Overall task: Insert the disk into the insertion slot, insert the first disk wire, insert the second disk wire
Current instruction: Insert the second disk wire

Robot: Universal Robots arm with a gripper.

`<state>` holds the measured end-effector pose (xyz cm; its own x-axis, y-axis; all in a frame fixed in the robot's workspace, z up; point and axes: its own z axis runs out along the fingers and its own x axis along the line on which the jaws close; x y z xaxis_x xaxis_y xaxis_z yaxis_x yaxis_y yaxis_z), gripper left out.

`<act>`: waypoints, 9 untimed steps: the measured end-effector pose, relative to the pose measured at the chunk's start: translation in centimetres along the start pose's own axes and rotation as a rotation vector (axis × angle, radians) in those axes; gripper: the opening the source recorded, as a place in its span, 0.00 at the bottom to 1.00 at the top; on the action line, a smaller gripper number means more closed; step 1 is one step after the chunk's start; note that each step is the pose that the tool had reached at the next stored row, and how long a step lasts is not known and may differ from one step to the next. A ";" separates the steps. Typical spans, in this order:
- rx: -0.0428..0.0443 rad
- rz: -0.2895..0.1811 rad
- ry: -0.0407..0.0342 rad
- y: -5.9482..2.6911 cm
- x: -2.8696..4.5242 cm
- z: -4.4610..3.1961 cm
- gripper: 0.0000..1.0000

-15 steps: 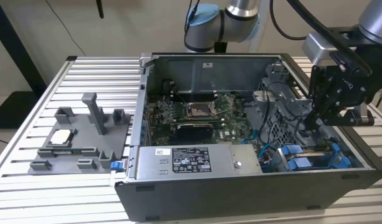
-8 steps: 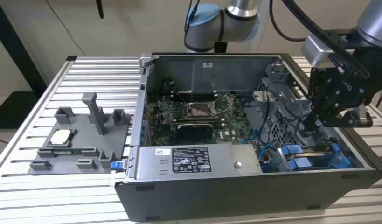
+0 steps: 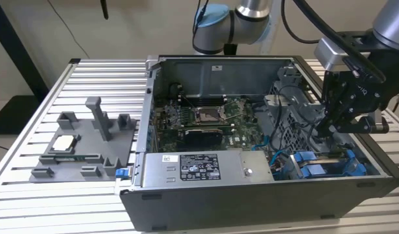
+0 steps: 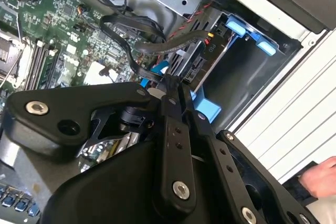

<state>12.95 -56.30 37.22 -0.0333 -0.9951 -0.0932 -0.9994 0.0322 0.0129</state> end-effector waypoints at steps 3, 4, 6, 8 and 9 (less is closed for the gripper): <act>0.0000 0.000 -0.0003 0.00 0.01 0.10 0.16; 0.0000 0.000 -0.0001 0.00 0.01 0.15 0.16; 0.0005 0.000 -0.0002 -0.01 0.03 0.34 0.16; 0.0011 0.000 0.0000 -0.01 0.05 0.56 0.16; 0.0013 0.000 -0.0002 -0.01 0.06 0.68 0.16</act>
<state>12.95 -56.30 36.54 -0.0331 -0.9951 -0.0933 -0.9994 0.0322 0.0116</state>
